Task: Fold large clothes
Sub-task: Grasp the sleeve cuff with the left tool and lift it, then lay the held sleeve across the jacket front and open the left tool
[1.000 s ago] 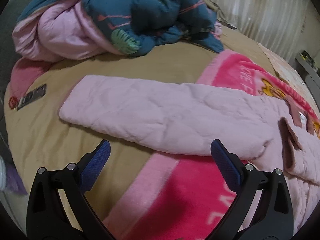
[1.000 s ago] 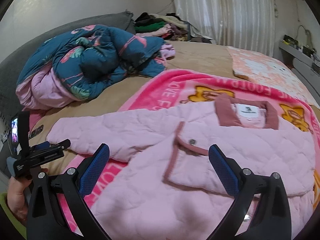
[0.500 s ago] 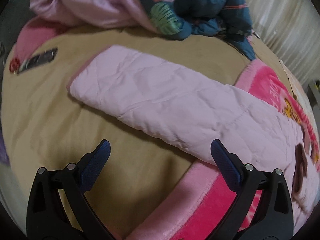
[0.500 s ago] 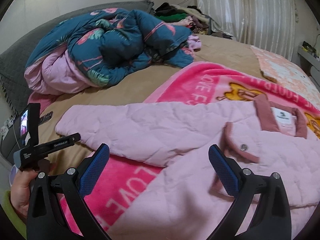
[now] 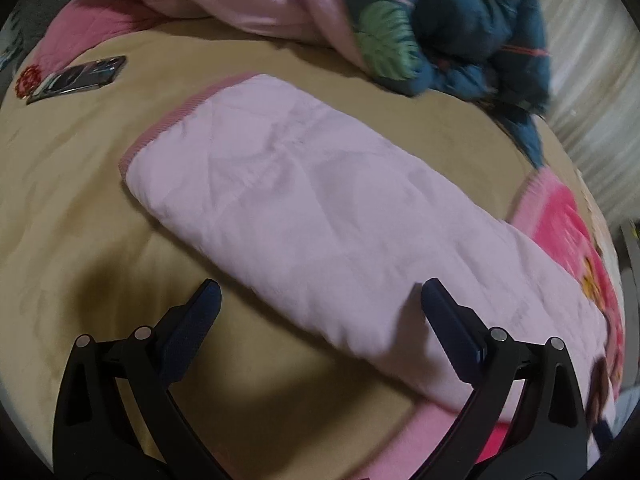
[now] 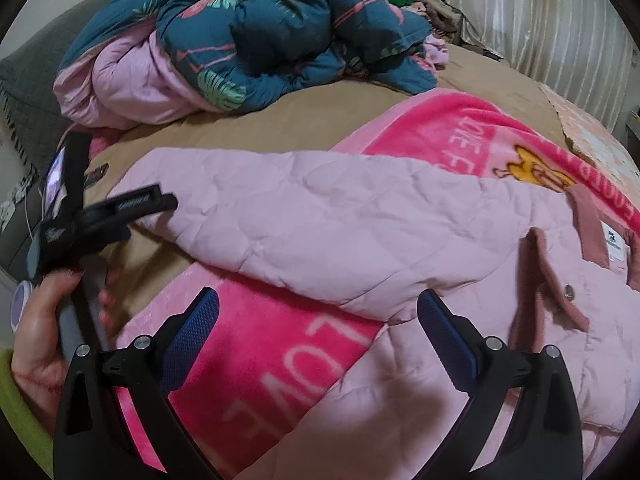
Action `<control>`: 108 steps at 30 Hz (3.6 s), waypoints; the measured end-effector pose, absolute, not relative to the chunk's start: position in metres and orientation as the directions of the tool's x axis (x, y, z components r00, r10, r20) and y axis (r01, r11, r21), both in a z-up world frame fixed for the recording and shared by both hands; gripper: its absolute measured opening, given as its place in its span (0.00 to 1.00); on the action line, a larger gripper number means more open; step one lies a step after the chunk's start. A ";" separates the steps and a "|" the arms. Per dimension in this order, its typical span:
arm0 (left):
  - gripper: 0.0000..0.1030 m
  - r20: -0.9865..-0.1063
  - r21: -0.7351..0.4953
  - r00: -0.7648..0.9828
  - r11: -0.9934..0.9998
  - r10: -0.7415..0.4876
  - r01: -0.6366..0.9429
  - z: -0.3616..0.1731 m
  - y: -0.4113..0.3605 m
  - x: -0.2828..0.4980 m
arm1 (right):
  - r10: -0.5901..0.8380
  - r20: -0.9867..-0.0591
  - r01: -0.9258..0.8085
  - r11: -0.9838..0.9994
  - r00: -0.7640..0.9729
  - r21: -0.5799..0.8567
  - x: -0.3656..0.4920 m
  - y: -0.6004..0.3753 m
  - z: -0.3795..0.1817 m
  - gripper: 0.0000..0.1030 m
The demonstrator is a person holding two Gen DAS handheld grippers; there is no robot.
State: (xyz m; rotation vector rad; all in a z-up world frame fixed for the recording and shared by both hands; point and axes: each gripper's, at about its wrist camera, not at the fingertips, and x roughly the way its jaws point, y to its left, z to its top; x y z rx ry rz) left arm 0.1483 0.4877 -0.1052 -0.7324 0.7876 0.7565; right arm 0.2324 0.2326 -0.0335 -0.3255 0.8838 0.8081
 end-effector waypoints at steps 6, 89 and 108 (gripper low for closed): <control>0.68 -0.785 -0.328 0.519 0.483 0.338 -0.812 -0.107 0.510 0.144 | 0.479 -0.787 -0.723 0.688 0.389 0.062 0.236 0.211 -0.031 0.96; 0.04 -0.424 -0.040 0.905 0.998 0.032 -0.054 0.132 0.020 0.230 | 0.329 -0.540 -0.192 0.936 0.774 0.294 0.252 -0.279 0.051 0.96; 0.13 -0.650 0.109 0.755 0.973 -0.084 0.202 -0.006 -0.096 0.252 | 0.268 -0.592 -0.040 0.929 0.760 0.369 0.266 -0.326 0.026 0.96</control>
